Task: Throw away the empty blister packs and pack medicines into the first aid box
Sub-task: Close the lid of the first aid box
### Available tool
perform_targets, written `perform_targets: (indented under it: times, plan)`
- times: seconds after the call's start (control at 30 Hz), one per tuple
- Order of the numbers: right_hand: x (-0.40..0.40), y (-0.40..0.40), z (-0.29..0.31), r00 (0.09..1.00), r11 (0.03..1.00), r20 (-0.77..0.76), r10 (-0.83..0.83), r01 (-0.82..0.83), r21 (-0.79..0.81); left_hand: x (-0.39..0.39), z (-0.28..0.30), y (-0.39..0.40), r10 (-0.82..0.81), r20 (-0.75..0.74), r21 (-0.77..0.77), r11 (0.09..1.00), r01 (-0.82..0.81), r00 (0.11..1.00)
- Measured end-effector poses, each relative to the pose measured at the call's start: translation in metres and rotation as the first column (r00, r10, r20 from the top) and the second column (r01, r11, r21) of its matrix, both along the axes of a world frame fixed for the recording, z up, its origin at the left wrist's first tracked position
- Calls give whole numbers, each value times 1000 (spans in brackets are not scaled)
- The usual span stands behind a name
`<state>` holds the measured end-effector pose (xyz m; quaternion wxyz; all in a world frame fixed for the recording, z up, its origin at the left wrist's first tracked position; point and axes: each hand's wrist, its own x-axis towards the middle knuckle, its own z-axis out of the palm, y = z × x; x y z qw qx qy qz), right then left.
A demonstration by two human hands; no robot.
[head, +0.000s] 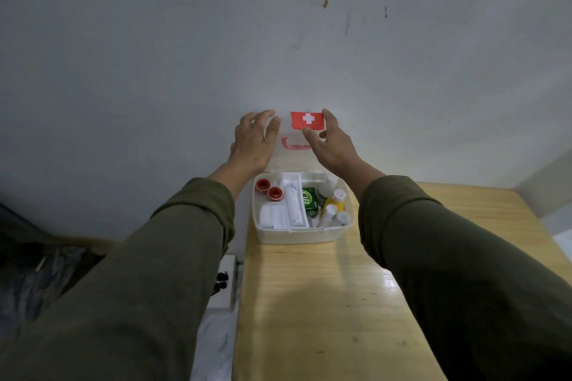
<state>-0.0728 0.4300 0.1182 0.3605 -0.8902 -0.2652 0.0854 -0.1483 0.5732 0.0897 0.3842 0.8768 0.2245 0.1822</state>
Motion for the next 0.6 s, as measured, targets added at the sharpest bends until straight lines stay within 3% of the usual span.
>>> perform_targets:
  times: [0.17, 0.37, 0.6]
  plan:
    - [-22, -22, -3, 1000, 993, -8, 3, -2, 114, -19, 1, -20, 15, 40, 17, 1000, -16, 999]
    - [-61, -52, -13, 986, 966, -160, 46, -3, 257, -51, -8, -59, 73, 42, 34, 997, -75, 996]
    - [-96, -87, -46, 952, 970, -299, 69, 7, 244, -86, -33, -93, 116, 25, -12, 993, -116, 993]
